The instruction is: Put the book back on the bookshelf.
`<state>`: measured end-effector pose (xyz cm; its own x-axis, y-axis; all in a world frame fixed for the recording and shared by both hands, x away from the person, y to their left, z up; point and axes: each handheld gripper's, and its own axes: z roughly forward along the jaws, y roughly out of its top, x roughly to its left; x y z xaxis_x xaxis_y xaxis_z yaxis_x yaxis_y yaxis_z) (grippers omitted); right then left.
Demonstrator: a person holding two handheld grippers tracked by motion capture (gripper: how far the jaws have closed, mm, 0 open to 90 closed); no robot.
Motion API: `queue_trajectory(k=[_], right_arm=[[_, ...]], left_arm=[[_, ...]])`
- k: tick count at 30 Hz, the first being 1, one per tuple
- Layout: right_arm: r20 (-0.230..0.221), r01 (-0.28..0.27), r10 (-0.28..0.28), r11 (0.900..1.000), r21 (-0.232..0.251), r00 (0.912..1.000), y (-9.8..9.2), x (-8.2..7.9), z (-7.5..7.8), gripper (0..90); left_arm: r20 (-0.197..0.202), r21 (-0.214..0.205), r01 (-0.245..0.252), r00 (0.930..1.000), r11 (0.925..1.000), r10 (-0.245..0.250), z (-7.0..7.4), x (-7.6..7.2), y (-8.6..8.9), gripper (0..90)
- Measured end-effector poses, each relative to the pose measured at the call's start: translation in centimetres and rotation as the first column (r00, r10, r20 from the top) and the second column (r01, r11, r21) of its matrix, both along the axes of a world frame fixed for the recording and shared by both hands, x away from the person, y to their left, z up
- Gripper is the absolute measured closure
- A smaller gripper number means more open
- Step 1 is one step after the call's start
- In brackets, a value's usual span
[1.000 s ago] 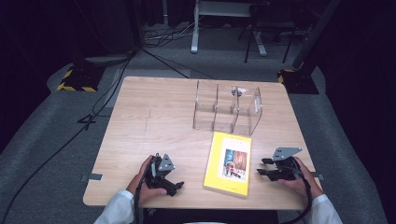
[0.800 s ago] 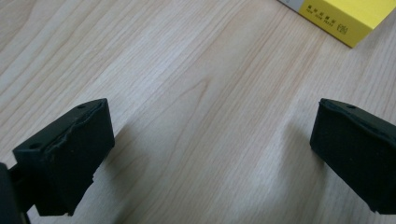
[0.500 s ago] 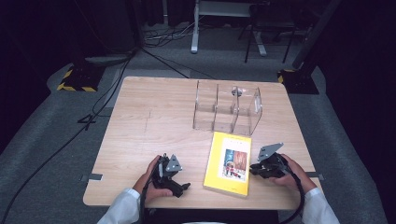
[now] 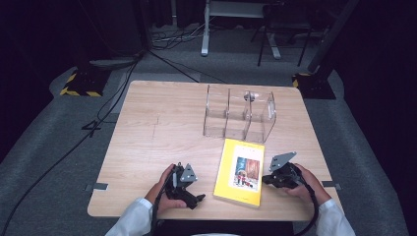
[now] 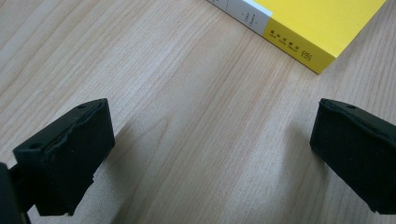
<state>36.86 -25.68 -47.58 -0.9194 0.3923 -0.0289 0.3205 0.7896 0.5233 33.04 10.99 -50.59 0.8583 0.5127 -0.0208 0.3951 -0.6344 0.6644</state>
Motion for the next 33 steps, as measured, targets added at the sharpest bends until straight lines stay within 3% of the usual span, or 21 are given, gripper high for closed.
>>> queue_trajectory(k=[2,7,13,19,22,26,31,33], right_arm=[[0.021,0.005,-0.005,0.9999,0.011,0.9998,-0.1,-0.3,0.1,90.0],[0.044,0.025,-0.031,0.9918,0.125,0.9986,-0.6,-0.5,1.1,90.0],[0.063,0.030,-0.042,0.9835,0.178,0.9971,-0.4,-0.5,1.6,90.0],[0.047,0.006,-0.011,0.9947,0.103,0.9988,0.2,-0.9,0.6,90.0],[0.048,-0.018,0.017,0.9994,0.028,0.9987,0.3,-1.6,0.3,87.7],[0.009,-0.034,0.034,0.9993,0.018,0.9994,0.0,-2.1,0.5,85.4],[-0.031,-0.051,0.049,0.9970,-0.058,0.9983,0.9,-1.7,0.4,89.2],[-0.037,-0.057,0.055,0.9961,-0.067,0.9978,1.1,-1.7,0.4,89.7]], left_arm=[[0.000,0.000,0.000,1.0000,1.0000,0.000,0.0,0.0,0.0,0.2],[0.001,0.000,0.003,1.0000,1.0000,-0.003,0.0,0.0,0.0,0.3],[0.001,0.004,0.005,1.0000,1.0000,-0.005,0.0,-0.1,-0.1,0.6],[0.001,0.007,0.006,1.0000,1.0000,-0.006,0.1,0.0,-0.1,0.6],[0.002,0.006,0.005,1.0000,1.0000,-0.005,0.0,-0.1,-0.1,0.6],[0.002,0.006,0.005,1.0000,1.0000,-0.005,0.0,-0.1,-0.1,0.6],[0.002,0.006,0.004,1.0000,1.0000,-0.004,0.0,-0.1,-0.1,0.6],[0.002,0.006,0.004,1.0000,1.0000,-0.004,0.0,-0.1,-0.1,0.6]])
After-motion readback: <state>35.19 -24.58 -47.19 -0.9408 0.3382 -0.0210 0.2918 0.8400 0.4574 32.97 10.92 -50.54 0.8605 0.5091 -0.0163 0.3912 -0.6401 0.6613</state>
